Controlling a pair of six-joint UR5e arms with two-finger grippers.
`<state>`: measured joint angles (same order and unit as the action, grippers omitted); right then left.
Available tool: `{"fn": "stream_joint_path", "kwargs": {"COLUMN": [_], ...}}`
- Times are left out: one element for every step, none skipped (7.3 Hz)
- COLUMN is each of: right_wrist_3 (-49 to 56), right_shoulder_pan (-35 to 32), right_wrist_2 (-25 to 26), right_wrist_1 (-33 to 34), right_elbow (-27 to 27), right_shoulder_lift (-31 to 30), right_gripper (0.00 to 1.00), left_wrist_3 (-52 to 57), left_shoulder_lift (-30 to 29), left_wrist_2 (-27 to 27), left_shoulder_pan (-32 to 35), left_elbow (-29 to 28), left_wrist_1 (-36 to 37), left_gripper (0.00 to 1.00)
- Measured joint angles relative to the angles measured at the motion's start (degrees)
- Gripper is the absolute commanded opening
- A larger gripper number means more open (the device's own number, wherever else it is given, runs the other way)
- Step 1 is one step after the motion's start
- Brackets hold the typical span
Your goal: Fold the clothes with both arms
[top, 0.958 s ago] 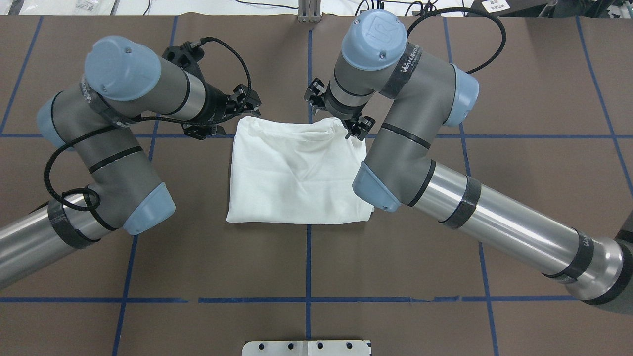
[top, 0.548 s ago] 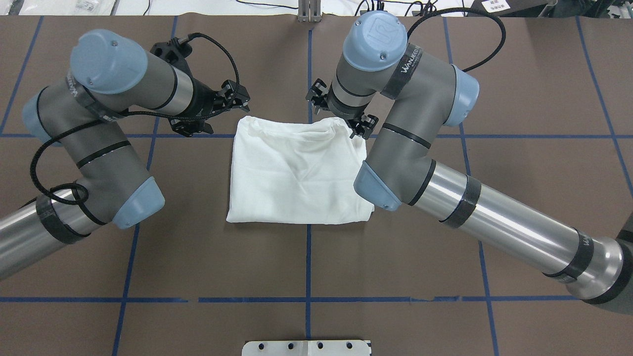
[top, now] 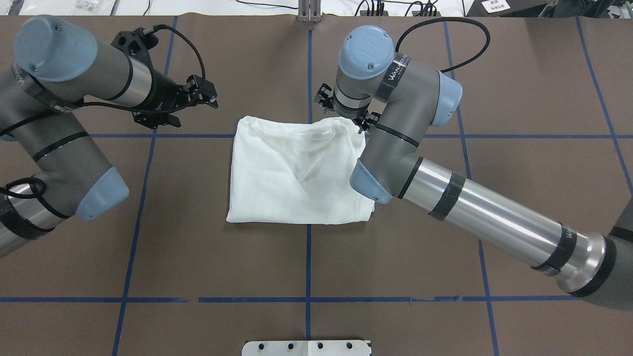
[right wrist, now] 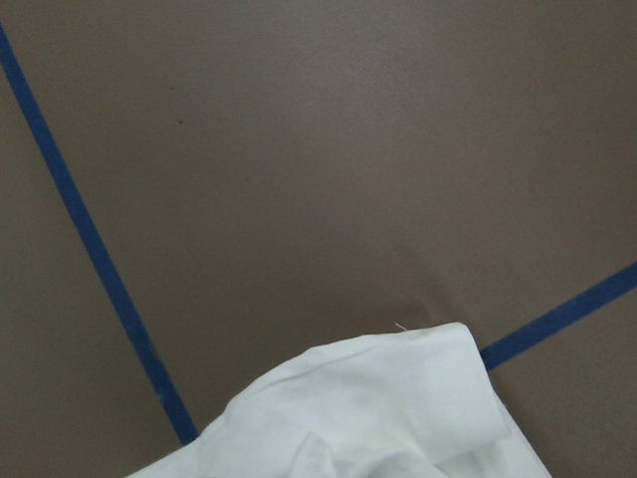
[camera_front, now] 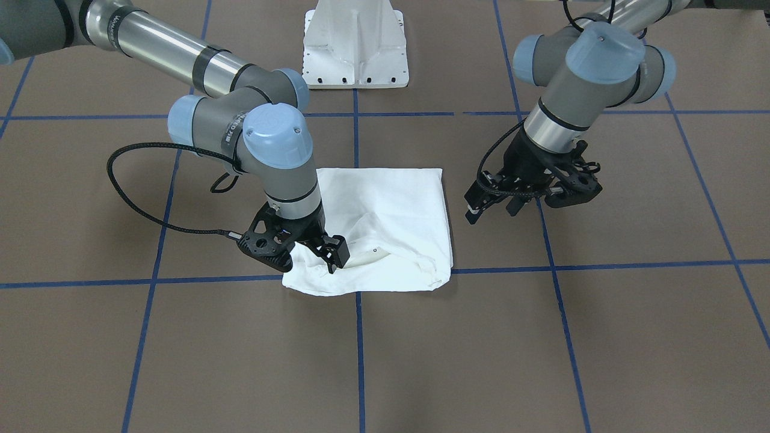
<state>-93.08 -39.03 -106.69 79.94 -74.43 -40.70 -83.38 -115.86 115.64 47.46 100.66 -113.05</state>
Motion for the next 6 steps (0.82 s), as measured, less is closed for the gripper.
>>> {"fn": "stream_joint_path", "kwargs": {"right_wrist_3": [0.02, -0.07, -0.18, -0.26, -0.48, -0.92], "right_shoulder_pan": [0.04, 0.19, 0.37, 0.52, 0.65, 0.73], "right_wrist_2": [0.10, 0.03, -0.08, -0.20, -0.20, -0.13], "right_wrist_1": [-0.32, -0.43, -0.46, -0.48, -0.48, -0.48], "right_elbow": [1.79, 2.95, 3.67, 4.17, 4.59, 4.79], "right_shoulder_lift": [0.86, 1.24, 1.34, 1.30, 1.27, 1.25], "right_gripper": [0.76, 0.67, 0.51, 0.14, 0.00, 0.00], "left_wrist_3": [0.39, 0.52, 0.57, 0.58, 0.59, 0.57], "left_shoulder_lift": [0.66, 0.93, 1.03, 1.03, 1.02, 1.00], "left_wrist_2": [0.36, 0.49, 0.53, 0.54, 0.55, 0.55], "left_shoulder_pan": [0.23, 0.28, 0.28, 0.25, 0.21, 0.19], "left_elbow": [0.71, 0.98, 1.06, 1.09, 1.11, 1.11], "left_wrist_1": [0.01, 0.02, 0.02, 0.02, 0.02, 0.02], "left_gripper": [1.00, 1.00, 1.00, 1.00, 1.00, 1.00]}}
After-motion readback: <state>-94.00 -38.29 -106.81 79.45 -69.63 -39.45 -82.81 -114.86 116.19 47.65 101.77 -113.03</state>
